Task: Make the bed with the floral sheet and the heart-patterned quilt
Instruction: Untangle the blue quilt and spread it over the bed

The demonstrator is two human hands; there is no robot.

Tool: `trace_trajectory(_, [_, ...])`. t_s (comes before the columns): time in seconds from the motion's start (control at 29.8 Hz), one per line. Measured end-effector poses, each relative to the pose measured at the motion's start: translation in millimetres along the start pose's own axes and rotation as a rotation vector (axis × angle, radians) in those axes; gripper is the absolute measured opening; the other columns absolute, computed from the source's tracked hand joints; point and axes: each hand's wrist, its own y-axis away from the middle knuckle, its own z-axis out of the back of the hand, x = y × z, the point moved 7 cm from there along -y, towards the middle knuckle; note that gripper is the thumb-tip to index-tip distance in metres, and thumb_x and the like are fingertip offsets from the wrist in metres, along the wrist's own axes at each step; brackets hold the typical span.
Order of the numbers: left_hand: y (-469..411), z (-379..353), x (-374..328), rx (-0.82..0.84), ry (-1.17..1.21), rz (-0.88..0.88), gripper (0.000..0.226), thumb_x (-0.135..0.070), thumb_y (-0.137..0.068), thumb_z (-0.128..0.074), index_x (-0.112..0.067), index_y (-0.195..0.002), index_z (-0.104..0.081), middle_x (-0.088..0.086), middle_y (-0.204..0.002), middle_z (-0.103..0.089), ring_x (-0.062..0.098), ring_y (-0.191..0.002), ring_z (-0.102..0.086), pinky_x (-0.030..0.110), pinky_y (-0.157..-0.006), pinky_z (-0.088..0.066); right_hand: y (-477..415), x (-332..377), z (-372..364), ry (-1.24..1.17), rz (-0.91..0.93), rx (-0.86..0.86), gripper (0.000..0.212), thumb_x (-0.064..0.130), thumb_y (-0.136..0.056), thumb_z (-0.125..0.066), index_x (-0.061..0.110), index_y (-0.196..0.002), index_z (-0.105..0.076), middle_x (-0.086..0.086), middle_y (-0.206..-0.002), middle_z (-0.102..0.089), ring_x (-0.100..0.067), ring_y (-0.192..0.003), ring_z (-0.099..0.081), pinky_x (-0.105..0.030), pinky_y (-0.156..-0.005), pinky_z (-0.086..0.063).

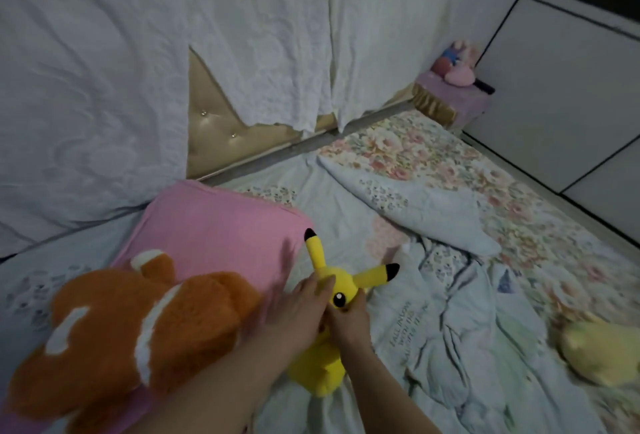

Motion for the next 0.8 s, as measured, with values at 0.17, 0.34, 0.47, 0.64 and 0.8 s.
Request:
trace_trajectory(0.17, [-47, -77, 11, 0.22, -0.139, 0.012, 0.069, -0.01, -0.101, -0.041, -0.019, -0.158, -0.003, 0.006, -0.165, 0.007, 0.034, -0.15, 0.0, 0.043, -0.121, -0.016, -67, -82, -56, -0.008, -0.066, 0.272, 0.078, 0.032, -0.088, -0.056, 0.015, -0.154, -0.018, -0.015, -0.154, -0.034, -0.031, -0.139, -0.04, -0.033, -0.112, -0.034])
trace_trajectory(0.34, [-59, -114, 6, 0.321, -0.171, 0.031, 0.065, -0.007, -0.101, -0.036, -0.023, -0.157, -0.008, -0.004, -0.165, 0.008, 0.035, -0.15, 0.003, 0.049, -0.12, -0.017, -50, -91, -46, 0.002, -0.02, 0.341, 0.06, 0.001, -0.099, -0.039, 0.013, -0.155, -0.019, -0.009, -0.154, -0.033, -0.021, -0.14, -0.037, -0.02, -0.109, -0.028])
trace_trajectory(0.47, [-57, -126, 2, 0.313, -0.29, 0.123, 0.061, -0.016, -0.101, -0.037, -0.024, -0.156, -0.014, 0.002, -0.164, 0.001, 0.042, -0.148, 0.006, 0.058, -0.117, -0.009, -49, -109, -27, -0.015, -0.023, 0.319, 0.061, 0.002, -0.101, -0.037, 0.016, -0.156, -0.012, -0.013, -0.153, -0.034, -0.007, -0.109, -0.054, -0.003, -0.078, -0.036])
trace_trajectory(0.64, [-84, -138, -69, 0.237, -0.257, 0.004, 0.067, -0.023, -0.102, -0.038, -0.025, -0.157, -0.001, 0.0, -0.165, 0.008, 0.038, -0.149, 0.011, 0.055, -0.12, -0.001, -53, -132, 44, -0.128, -0.023, 0.192, 0.058, 0.002, -0.102, -0.035, 0.017, -0.155, -0.016, 0.003, -0.155, -0.025, -0.017, -0.145, -0.027, -0.005, -0.099, -0.021])
trace_trajectory(0.8, [-118, -153, -188, 0.187, -0.22, -0.168, 0.072, -0.011, -0.1, -0.04, -0.024, -0.158, 0.0, -0.004, -0.165, 0.01, 0.029, -0.151, 0.012, 0.051, -0.121, 0.0, -66, -172, 128, -0.213, -0.022, 0.064, 0.063, -0.002, -0.099, -0.037, 0.019, -0.155, -0.017, 0.003, -0.159, -0.023, -0.01, -0.145, -0.027, -0.026, -0.12, -0.021])
